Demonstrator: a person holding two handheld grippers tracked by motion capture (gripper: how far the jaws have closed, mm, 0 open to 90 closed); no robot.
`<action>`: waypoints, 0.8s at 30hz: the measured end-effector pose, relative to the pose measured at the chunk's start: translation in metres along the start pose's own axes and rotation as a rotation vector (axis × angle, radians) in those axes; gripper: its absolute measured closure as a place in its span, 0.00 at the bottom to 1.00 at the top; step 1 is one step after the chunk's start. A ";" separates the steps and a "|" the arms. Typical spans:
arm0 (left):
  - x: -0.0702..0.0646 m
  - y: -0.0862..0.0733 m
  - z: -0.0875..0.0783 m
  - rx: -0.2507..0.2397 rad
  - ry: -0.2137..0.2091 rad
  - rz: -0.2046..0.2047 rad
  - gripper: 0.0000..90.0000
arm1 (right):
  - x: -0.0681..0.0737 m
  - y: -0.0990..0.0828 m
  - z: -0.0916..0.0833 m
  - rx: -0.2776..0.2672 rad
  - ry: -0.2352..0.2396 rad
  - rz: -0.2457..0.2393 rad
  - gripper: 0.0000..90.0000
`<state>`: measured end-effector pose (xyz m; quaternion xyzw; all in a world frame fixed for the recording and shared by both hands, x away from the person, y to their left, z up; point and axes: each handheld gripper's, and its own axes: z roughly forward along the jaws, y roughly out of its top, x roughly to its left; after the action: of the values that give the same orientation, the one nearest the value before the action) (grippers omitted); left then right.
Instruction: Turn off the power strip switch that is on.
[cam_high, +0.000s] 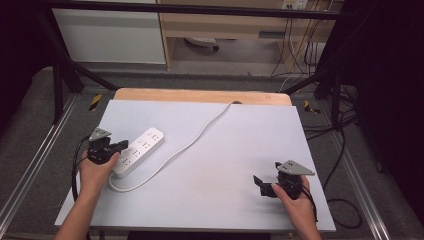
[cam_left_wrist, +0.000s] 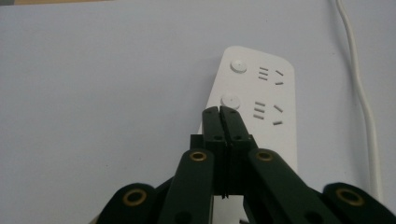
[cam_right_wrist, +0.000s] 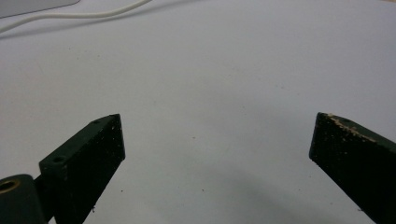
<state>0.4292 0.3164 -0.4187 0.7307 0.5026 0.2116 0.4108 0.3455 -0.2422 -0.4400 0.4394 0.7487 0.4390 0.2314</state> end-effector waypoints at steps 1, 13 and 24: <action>-0.001 0.000 0.002 0.003 -0.002 0.005 1.00 | 0.000 0.000 0.000 0.001 0.000 0.000 0.04; -0.002 -0.002 0.008 0.019 0.002 0.015 1.00 | 0.000 0.000 0.000 0.008 0.002 0.000 0.04; -0.002 -0.003 0.011 0.025 0.007 0.019 1.00 | 0.000 -0.001 0.001 0.010 0.005 0.004 0.04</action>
<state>0.4346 0.3106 -0.4268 0.7400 0.4996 0.2115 0.3977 0.3455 -0.2418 -0.4411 0.4412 0.7505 0.4368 0.2264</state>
